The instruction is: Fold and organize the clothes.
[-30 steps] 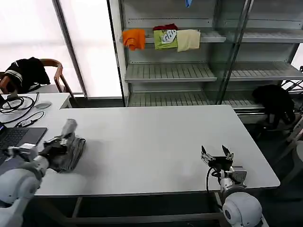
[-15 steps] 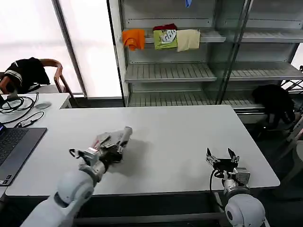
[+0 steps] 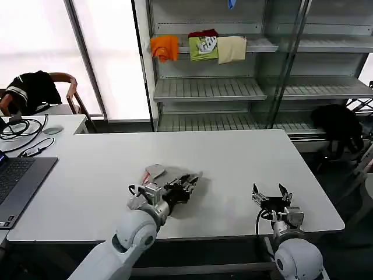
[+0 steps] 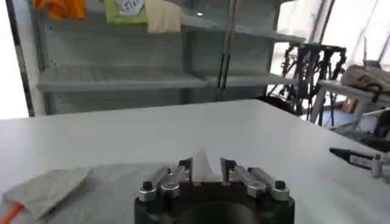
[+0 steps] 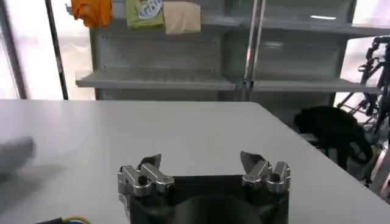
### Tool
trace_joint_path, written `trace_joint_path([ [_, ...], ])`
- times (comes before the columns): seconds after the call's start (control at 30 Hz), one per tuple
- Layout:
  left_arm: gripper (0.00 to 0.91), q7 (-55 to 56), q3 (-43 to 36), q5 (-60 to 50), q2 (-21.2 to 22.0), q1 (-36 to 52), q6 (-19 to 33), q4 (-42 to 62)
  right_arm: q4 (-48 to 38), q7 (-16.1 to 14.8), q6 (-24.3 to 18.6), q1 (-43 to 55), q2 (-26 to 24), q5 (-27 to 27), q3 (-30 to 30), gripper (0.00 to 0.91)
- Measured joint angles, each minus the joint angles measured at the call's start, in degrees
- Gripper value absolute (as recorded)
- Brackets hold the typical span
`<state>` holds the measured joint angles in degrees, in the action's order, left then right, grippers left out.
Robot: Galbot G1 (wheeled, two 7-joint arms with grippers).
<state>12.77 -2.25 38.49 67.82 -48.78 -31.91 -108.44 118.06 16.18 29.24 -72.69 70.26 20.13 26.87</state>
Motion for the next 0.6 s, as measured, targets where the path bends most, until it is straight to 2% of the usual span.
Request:
trace_joint_path([
  [0.17,0.907,1.79,-0.13,1.02,2.29,0.88,0.15,0.52,0.13,0.23,0.77,0.79,-0.43,1.08,-1.02,0.907],
  [0.3,0.907,2.98,0.76,0.88,2.57,0.95,-0.25,0.35,0.62,0.47,1.7,1.5,-0.73,4.01,-1.97,0.907],
  [0.6,0.907,4.58,5.99,-3.33,-0.06,-0.19,-0.44,-0.21,0.23,2.91,3.11,4.13,0.66,13.14,-5.86,0.907],
])
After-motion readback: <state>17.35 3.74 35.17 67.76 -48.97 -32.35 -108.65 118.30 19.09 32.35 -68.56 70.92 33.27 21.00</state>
